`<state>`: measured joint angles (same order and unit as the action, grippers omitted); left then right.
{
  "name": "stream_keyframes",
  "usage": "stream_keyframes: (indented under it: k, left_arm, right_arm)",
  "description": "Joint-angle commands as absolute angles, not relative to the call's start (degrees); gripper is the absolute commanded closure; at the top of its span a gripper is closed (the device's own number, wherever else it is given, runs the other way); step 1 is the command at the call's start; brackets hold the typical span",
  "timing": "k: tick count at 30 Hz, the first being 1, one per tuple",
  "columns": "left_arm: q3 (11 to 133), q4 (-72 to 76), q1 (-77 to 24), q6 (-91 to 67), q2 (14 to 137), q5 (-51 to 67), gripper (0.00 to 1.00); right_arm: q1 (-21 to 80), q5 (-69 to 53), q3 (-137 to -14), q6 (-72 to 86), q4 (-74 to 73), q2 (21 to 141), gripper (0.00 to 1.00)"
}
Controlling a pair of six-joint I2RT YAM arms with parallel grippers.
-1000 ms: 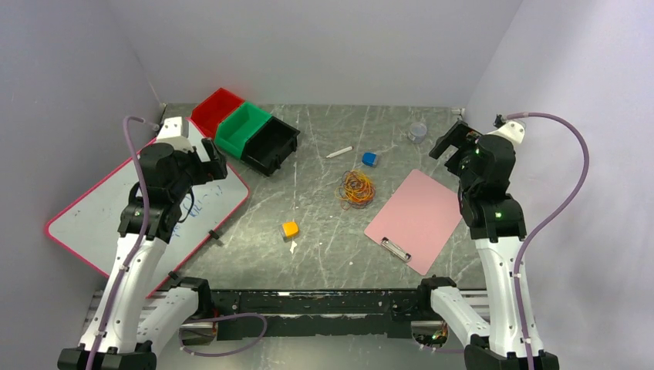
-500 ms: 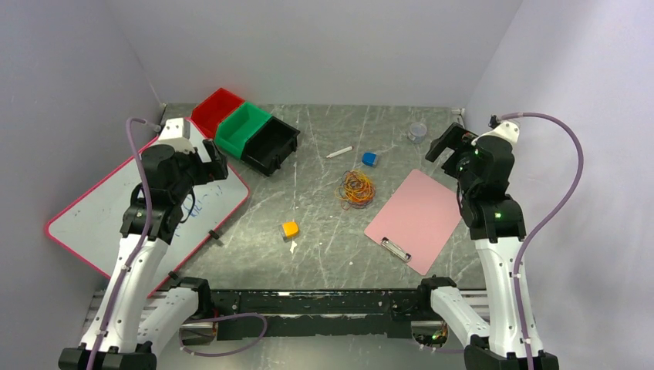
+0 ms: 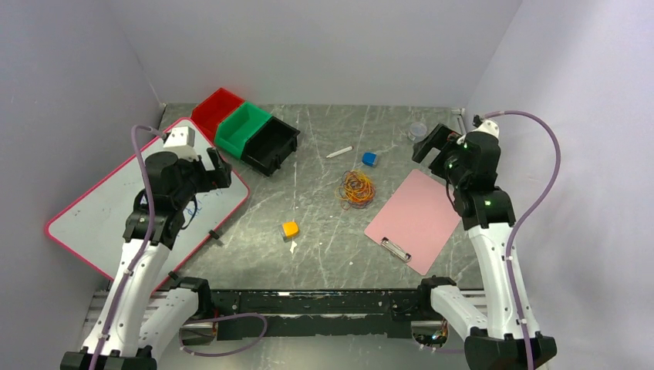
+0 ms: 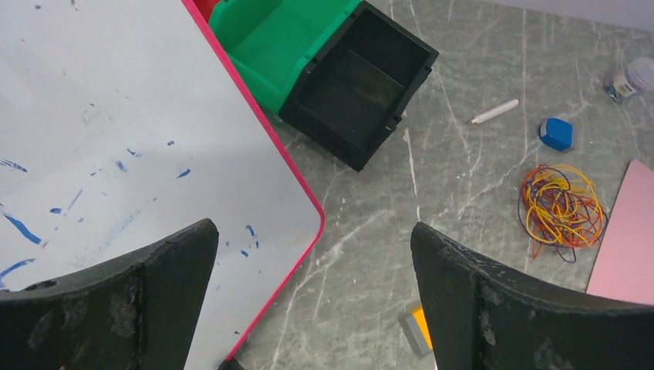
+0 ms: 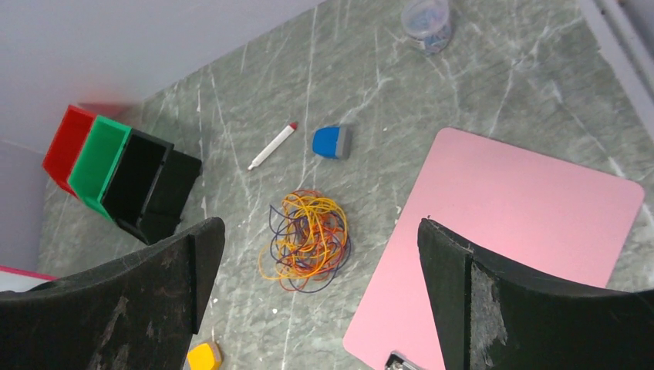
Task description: Untangle the cables
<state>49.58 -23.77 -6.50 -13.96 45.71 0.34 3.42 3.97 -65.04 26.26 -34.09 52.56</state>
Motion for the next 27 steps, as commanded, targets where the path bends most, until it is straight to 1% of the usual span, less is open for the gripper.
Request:
stream_keyframes:
  k: [1,4,8,13,20,27]
  left_arm:
    - [47.49,-22.21,-5.91,-14.29,43.13,4.64,0.00]
    - [46.56,-22.11,-5.95,-14.37,42.98,5.84,0.00]
    - [45.06,-21.56,-5.98,-14.44,42.41,6.18,0.01]
    - [45.00,-21.75,-5.98,-13.93,42.18,5.80,0.02]
    - [45.21,-21.84,-6.13,-13.45,42.29,4.98,0.04]
    - [45.84,-25.85,-6.33,-15.12,40.02,6.20,0.05]
  right_arm:
    - [2.98,0.40,-63.67,29.44,-31.42,53.90,0.00]
    - [3.27,-0.60,-63.18,31.03,-30.57,55.50,0.00]
    - [6.33,0.85,-62.49,33.11,-29.25,57.53,0.00]
    - [17.82,10.59,-63.70,35.42,-28.34,62.34,0.00]
    - [31.17,18.74,-65.42,43.65,-22.44,72.62,0.00]
    - [42.14,27.33,-75.12,47.47,-18.13,88.69,0.00]
